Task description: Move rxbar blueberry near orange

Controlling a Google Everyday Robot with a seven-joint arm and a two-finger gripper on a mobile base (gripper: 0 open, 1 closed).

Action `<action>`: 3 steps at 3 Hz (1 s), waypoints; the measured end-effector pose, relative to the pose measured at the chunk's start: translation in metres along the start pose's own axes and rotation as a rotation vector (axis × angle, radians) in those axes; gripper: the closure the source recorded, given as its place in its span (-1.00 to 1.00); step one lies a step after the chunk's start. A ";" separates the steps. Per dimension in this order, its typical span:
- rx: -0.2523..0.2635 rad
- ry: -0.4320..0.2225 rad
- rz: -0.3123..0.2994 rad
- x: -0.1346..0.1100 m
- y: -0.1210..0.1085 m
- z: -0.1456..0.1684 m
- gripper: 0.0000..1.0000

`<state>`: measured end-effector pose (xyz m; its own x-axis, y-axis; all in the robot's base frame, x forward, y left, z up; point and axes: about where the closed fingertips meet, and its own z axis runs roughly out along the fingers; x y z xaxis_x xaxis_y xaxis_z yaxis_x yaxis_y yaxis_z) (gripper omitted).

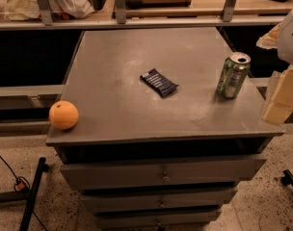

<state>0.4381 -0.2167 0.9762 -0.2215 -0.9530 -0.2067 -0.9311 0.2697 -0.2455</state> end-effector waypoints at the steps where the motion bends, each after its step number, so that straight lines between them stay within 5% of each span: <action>1: 0.000 0.000 0.000 0.000 0.000 0.000 -1.00; 3: 0.042 -0.103 0.027 -0.040 -0.032 0.009 -1.00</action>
Offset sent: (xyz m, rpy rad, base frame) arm 0.0153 0.0181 0.0019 0.0460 -0.0196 0.0050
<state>0.4790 -0.1859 0.9835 -0.2130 -0.9267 -0.3095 -0.9117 0.3024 -0.2780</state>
